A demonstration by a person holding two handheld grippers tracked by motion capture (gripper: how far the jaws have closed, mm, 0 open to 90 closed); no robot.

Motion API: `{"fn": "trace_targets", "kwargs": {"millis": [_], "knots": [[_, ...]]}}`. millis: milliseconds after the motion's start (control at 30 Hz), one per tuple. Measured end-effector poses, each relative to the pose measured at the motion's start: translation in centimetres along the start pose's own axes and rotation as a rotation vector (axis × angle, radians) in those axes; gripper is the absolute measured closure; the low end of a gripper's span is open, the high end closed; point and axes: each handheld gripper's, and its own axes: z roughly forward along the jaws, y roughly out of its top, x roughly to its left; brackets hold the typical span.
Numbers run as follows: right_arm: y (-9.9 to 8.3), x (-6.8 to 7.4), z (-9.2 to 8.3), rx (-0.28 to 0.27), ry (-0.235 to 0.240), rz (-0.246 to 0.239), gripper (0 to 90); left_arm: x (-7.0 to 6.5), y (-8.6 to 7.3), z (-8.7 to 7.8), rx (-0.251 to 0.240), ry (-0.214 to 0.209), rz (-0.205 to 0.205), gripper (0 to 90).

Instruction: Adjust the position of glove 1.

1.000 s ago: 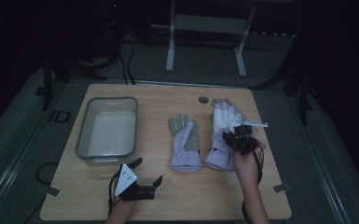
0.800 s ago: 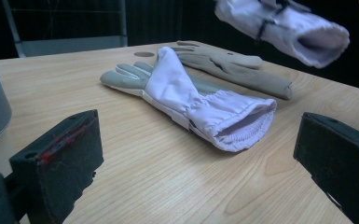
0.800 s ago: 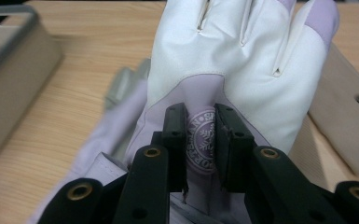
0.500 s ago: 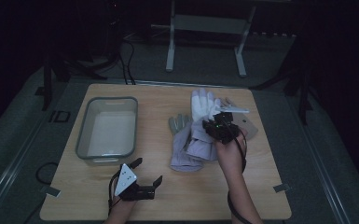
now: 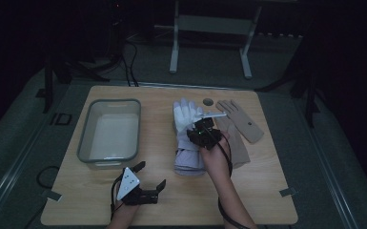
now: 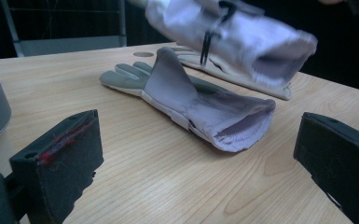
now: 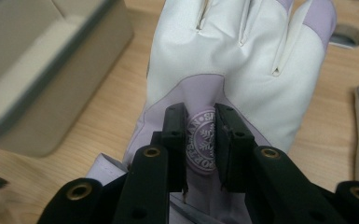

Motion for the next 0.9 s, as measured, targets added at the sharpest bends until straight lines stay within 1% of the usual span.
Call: {"fn": "trace_targets", "kwargs": {"millis": [100, 233, 300, 433, 500, 567, 633, 800, 900], "knots": [[-0.5, -0.3, 0.9, 0.024, 0.009, 0.014, 75.4, 0.0, 0.0, 0.0, -0.002, 0.000, -0.002, 1.4], [-1.0, -0.6, 2.3, 0.067, -0.003, 0.005, 74.8, 0.0, 0.0, 0.0, -0.001, -0.001, -0.004, 1.4], [-1.5, -0.8, 2.9, 0.078, 0.000, 0.004, 74.5, 0.0, 0.0, 0.0, -0.002, -0.002, -0.003, 1.4], [-2.2, -1.3, 4.1, 0.099, 0.000, 0.027, 73.8, 0.0, 0.0, 0.0, -0.005, -0.002, -0.007, 1.4], [-2.6, -1.5, 4.5, 0.105, 0.008, 0.032, 73.3, 0.0, 0.0, 0.0, -0.007, -0.003, -0.005, 1.4], [-2.8, -1.6, 4.9, 0.110, 0.018, 0.037, 72.7, 0.0, 0.0, 0.0, -0.007, -0.002, -0.004, 1.4], [-3.0, -1.6, 5.1, 0.118, 0.019, 0.028, 72.0, 0.0, 0.0, 0.0, -0.006, -0.003, -0.003, 1.4], [-3.3, -1.8, 5.3, 0.115, 0.031, 0.032, 69.6, 0.0, 0.0, 0.0, -0.008, 0.001, -0.002, 1.4], [-3.2, -1.8, 4.7, 0.092, 0.042, 0.020, 63.1, -0.1, -0.1, -0.1, -0.012, 0.001, -0.002, 1.4]]}}
